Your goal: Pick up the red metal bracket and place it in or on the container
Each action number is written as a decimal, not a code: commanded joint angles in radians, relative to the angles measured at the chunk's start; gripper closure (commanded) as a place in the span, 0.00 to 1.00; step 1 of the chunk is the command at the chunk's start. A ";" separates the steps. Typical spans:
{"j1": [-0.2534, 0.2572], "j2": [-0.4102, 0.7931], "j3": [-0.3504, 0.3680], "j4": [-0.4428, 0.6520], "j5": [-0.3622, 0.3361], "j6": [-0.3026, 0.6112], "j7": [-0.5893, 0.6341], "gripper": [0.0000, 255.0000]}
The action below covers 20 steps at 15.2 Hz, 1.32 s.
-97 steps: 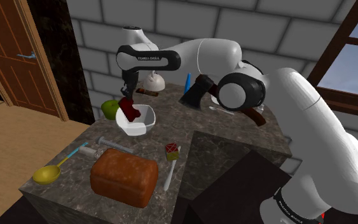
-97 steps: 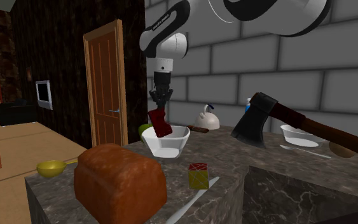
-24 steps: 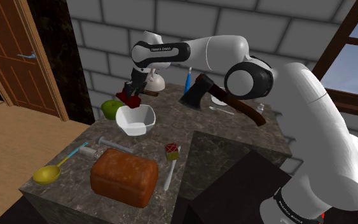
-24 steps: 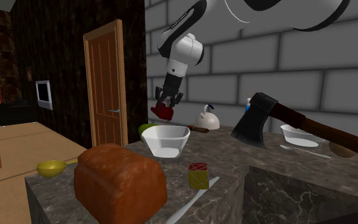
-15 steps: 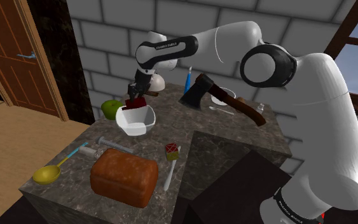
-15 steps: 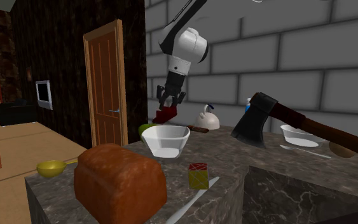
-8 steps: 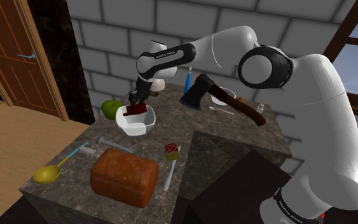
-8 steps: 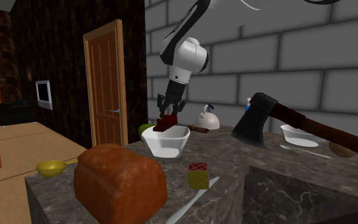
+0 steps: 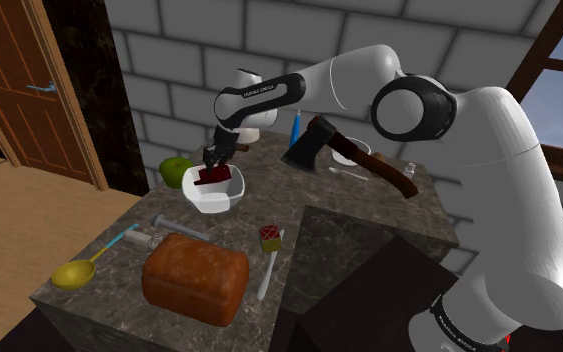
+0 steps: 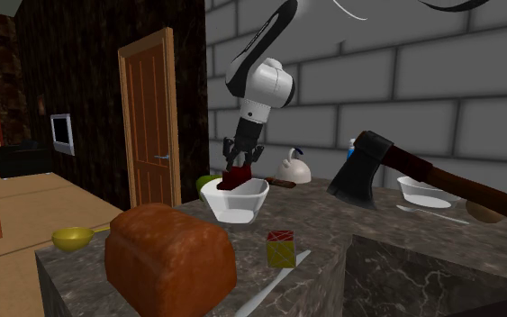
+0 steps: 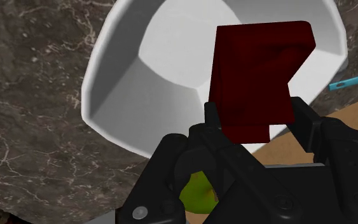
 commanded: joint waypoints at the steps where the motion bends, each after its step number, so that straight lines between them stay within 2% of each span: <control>1: 0.000 0.000 0.000 0.000 0.000 0.000 0.000 1.00; 2: 0.000 0.000 0.000 0.000 0.000 0.000 0.000 1.00; 3: 0.000 0.000 0.000 0.000 0.000 0.000 0.000 0.00; 8: 0.000 0.000 0.000 0.000 0.000 0.000 0.000 0.00; 12: -0.023 -0.089 0.002 -0.025 0.006 -0.066 -0.004 0.00; 20: -0.023 -0.089 0.002 -0.025 0.006 -0.066 -0.004 0.00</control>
